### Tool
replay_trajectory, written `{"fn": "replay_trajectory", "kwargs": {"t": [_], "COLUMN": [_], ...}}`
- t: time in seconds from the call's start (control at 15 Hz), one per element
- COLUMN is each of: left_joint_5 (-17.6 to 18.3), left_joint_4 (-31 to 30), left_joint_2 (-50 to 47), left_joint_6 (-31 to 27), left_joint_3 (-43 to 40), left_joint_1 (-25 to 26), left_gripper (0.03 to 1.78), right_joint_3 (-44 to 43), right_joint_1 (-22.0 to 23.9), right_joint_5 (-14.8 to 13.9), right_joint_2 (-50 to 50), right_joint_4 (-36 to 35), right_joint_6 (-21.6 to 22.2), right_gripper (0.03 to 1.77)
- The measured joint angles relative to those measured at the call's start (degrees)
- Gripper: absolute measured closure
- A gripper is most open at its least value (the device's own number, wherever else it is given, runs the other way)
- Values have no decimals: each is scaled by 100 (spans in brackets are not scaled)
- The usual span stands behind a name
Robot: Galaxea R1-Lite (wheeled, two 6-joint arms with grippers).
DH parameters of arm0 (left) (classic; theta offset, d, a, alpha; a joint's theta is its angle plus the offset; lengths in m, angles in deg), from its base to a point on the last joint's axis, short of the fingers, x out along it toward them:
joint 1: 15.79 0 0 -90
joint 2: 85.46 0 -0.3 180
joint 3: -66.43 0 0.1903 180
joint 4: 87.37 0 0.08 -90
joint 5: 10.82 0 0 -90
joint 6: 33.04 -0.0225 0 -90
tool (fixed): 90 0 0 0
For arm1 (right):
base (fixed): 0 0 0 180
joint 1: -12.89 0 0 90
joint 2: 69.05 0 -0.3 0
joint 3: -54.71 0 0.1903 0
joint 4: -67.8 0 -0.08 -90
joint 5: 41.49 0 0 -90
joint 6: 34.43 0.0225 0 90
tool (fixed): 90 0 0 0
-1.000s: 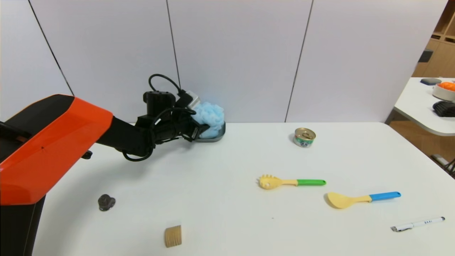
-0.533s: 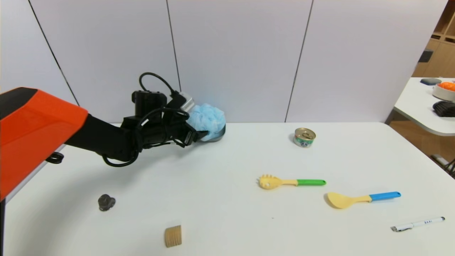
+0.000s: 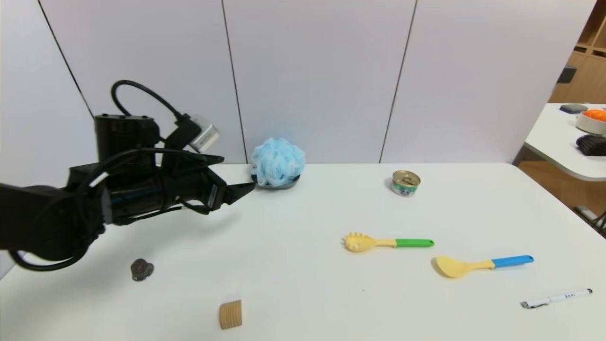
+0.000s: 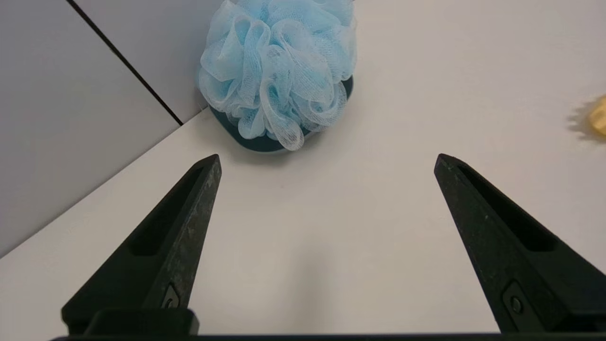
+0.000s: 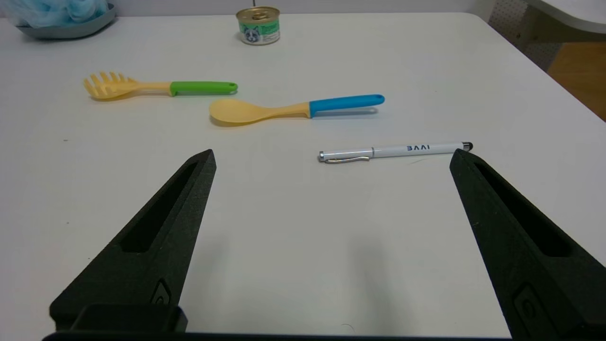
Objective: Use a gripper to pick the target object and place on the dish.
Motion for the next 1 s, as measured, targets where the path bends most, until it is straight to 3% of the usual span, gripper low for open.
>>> {"fn": "replay_trajectory", "kwargs": {"t": [0.27,0.53,1.0], "left_joint_5": [-169,-664,-905], "left_joint_4": [55,614,1287], "left_joint_2": [-1835,-3983,-7563], "left_joint_6": [416,658,1023], "left_joint_3": [-1200,-2070,-4166], "left_joint_1": [9,116,1412], "left_gripper": [16,14,12], "right_joint_3": [0,0,0], "right_joint_1": [-2,0,0], "right_joint_5": [2,2,2], "right_joint_2": [0,0,0], "right_joint_4": [0,-2,2], "right_joint_6": [-2,-2,0], "right_gripper": [9,9,9]}}
